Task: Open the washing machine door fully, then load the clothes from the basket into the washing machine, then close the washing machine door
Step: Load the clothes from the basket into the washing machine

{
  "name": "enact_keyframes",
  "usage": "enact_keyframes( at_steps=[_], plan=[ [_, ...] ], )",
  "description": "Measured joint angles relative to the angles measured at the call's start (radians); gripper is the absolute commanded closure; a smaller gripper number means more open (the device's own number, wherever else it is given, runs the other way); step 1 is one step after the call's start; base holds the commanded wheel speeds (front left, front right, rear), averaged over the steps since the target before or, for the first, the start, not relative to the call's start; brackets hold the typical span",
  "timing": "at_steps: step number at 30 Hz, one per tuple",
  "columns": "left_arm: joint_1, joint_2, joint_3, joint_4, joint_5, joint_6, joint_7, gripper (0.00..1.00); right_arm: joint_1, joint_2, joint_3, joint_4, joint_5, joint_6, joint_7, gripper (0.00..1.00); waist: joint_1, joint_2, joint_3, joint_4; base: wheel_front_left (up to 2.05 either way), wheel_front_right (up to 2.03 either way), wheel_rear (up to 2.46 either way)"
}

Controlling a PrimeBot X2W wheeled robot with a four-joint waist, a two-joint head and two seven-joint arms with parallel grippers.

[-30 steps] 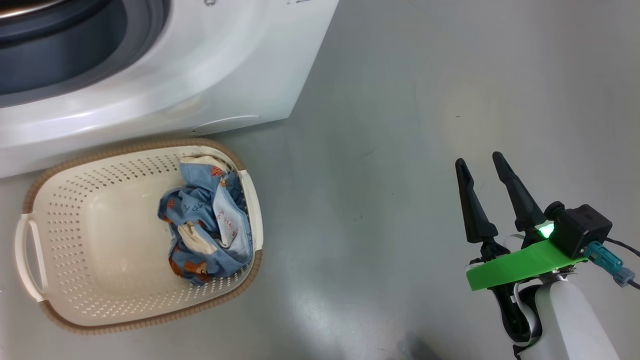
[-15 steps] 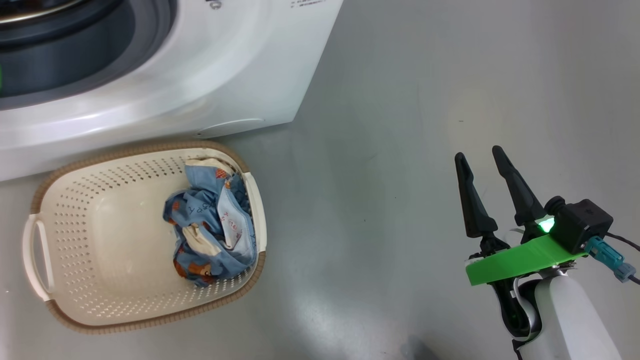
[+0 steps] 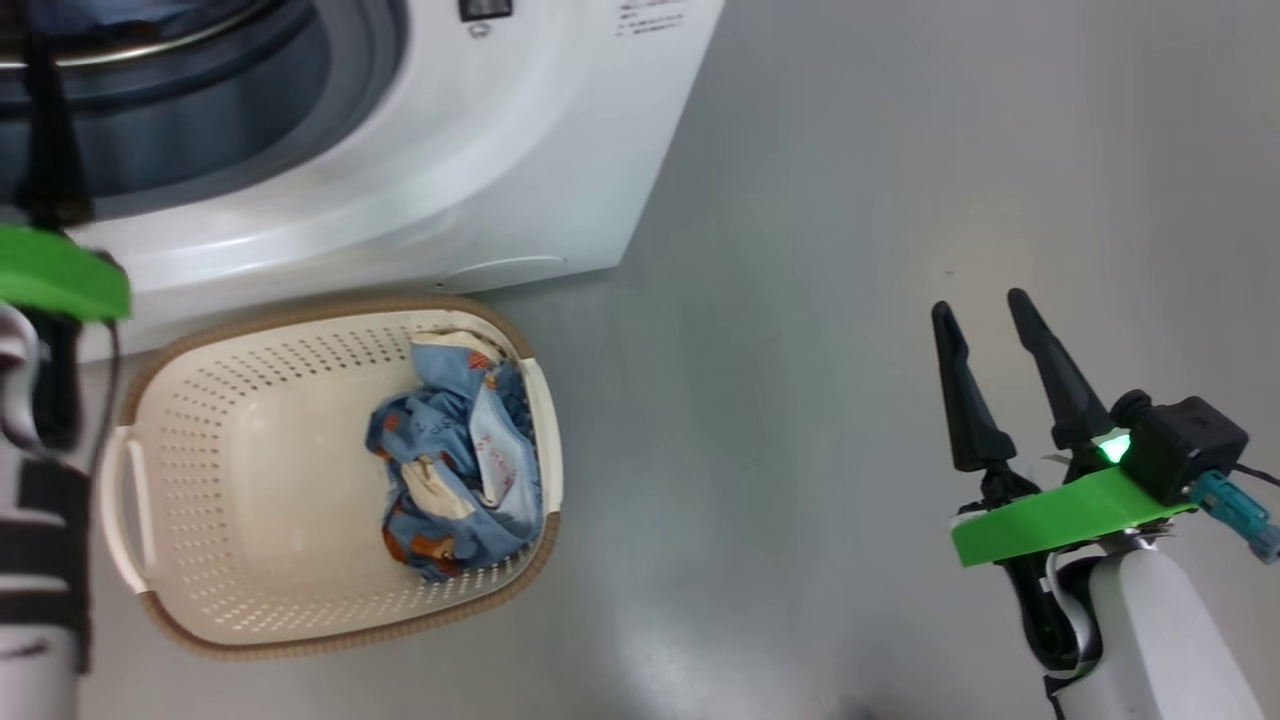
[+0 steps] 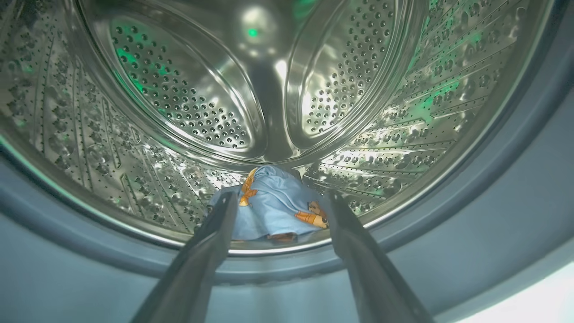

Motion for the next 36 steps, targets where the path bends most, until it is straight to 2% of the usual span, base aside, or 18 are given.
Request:
enact_keyframes(
  at_steps=[9,16,25,36],
  plan=[
    [0.182,-0.086,0.069,-0.101,0.037,0.0,0.0,0.0,0.029,-0.032,-0.018,0.003,0.0,0.0,0.0,0.0,0.0,0.0,-0.051,0.043,0.0,0.0,0.0],
    [0.321,-0.129,0.07,-0.181,0.054,0.0,0.0,0.0,0.065,-0.052,-0.023,0.009,0.0,0.0,0.0,0.0,0.0,0.0,-0.107,0.074,0.0,0.0,0.0],
    [0.49,-0.167,0.068,-0.254,0.07,0.0,0.0,0.0,0.133,-0.076,-0.034,0.02,0.001,0.0,0.0,0.0,0.0,0.0,-0.188,0.11,0.0,0.0,0.0],
    [0.665,-0.182,0.071,-0.333,0.07,0.0,0.0,0.0,0.224,-0.095,-0.053,0.026,0.005,0.0,0.0,0.0,0.0,0.0,-0.294,0.147,0.0,0.0,0.0]
  ],
)
